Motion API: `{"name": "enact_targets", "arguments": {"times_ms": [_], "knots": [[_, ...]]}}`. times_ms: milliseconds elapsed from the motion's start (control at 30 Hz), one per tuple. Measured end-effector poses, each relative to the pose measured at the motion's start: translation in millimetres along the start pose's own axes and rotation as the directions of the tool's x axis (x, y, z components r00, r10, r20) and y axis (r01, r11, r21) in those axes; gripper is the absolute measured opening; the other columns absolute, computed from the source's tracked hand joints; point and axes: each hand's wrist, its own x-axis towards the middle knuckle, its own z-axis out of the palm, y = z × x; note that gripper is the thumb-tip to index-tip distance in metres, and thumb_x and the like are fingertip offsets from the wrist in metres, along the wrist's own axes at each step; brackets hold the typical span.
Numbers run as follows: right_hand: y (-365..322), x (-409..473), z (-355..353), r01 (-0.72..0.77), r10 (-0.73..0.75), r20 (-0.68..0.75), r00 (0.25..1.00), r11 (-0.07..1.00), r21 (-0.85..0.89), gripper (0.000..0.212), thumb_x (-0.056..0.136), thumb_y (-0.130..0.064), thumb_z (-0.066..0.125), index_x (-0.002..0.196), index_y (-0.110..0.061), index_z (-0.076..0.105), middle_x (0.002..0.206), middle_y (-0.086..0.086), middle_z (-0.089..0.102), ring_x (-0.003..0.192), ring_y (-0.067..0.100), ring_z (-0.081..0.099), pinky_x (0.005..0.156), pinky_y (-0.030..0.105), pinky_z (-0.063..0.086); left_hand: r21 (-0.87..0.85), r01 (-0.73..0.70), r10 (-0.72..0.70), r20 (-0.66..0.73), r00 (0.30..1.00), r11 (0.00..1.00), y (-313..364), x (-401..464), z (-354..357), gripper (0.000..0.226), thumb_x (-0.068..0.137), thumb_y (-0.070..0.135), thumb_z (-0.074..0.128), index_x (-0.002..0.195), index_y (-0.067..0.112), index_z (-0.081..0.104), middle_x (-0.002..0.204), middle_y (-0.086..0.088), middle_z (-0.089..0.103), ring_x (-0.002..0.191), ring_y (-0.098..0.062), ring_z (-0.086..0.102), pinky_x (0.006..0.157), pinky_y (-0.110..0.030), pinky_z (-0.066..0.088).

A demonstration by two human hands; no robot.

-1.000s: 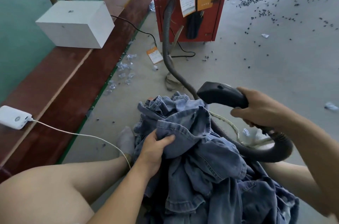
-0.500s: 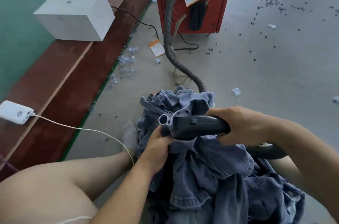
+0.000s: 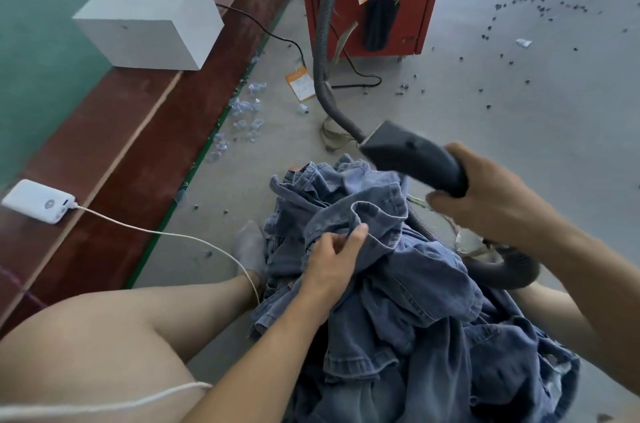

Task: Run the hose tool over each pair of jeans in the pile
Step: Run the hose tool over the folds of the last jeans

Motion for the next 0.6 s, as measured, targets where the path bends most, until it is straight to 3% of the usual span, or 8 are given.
{"name": "enact_targets", "arguments": {"times_ms": [33,100,200,267,333,500,600], "knots": [[3,2,-6,-0.030,0.031,-0.022,0.999,0.999,0.024,0.034,0.084,-0.019,0.073,0.101,-0.039,0.052,0.071,-0.005,0.064,0.057,0.010,0.062,0.049,0.027,0.045,0.064,-0.022,0.025,-0.058,0.998,0.998,4,-3,4,0.065,0.066,0.088,0.059,0.094,0.030,0.064,0.100,0.010,0.068,0.098,-0.013,0.066,0.093,-0.040,0.053],[7,3,-17,-0.061,0.062,-0.016,0.998,0.998,0.030,0.034,0.085,-0.017,0.074,0.096,-0.039,0.050,0.069,-0.002,0.063,0.060,0.021,0.064,0.051,0.026,0.043,0.102,-0.070,0.085,-0.151,0.985,0.992,6,-7,10,0.037,0.079,0.061,0.066,0.082,0.025,0.061,0.083,0.009,0.066,0.087,-0.021,0.066,0.087,-0.043,0.053],[10,3,-25,-0.054,0.056,0.053,0.997,0.998,-0.044,0.034,0.084,-0.016,0.075,0.091,-0.038,0.050,0.064,-0.005,0.060,0.057,0.015,0.061,0.046,0.023,0.039,-0.184,-0.032,0.000,-0.168,0.986,0.982,4,-6,6,0.016,0.095,0.019,0.062,0.087,0.008,0.069,0.083,-0.003,0.074,0.082,-0.023,0.068,0.080,-0.038,0.057],[9,1,-27,-0.027,0.036,0.112,0.993,0.996,-0.084,0.032,0.083,-0.015,0.075,0.091,-0.037,0.052,0.061,-0.007,0.061,0.054,0.009,0.060,0.040,0.015,0.037,-0.454,0.009,-0.037,-0.052,0.998,0.891,8,-6,0,0.015,0.100,0.006,0.059,0.093,0.005,0.073,0.089,-0.008,0.077,0.081,-0.021,0.072,0.075,-0.032,0.060],[7,-1,-27,0.005,0.012,0.174,0.985,0.995,-0.099,0.032,0.083,-0.015,0.074,0.092,-0.037,0.052,0.066,-0.016,0.064,0.058,0.003,0.061,0.045,0.015,0.042,-0.602,0.026,0.015,0.063,0.998,0.798,15,-4,-9,0.020,0.101,-0.002,0.055,0.098,0.007,0.073,0.091,-0.008,0.078,0.078,-0.015,0.075,0.068,-0.025,0.059],[7,-3,-23,0.064,-0.016,0.284,0.959,0.985,-0.161,0.033,0.081,-0.021,0.072,0.095,-0.043,0.051,0.074,-0.008,0.063,0.068,0.001,0.061,0.052,0.018,0.041,-0.679,-0.018,0.149,0.136,0.979,0.734,18,-2,-24,0.029,0.097,-0.014,0.051,0.112,0.003,0.069,0.101,-0.008,0.077,0.091,-0.017,0.074,0.083,-0.026,0.061],[5,-2,-17,0.102,-0.035,0.328,0.944,0.977,-0.189,0.036,0.079,-0.024,0.070,0.094,-0.048,0.048,0.083,-0.031,0.061,0.072,-0.005,0.059,0.055,0.014,0.041,-0.671,-0.087,0.224,0.122,0.967,0.737,16,-2,-22,0.034,0.093,-0.019,0.053,0.115,0.002,0.068,0.107,-0.011,0.077,0.101,-0.020,0.073,0.091,-0.029,0.060]]}}
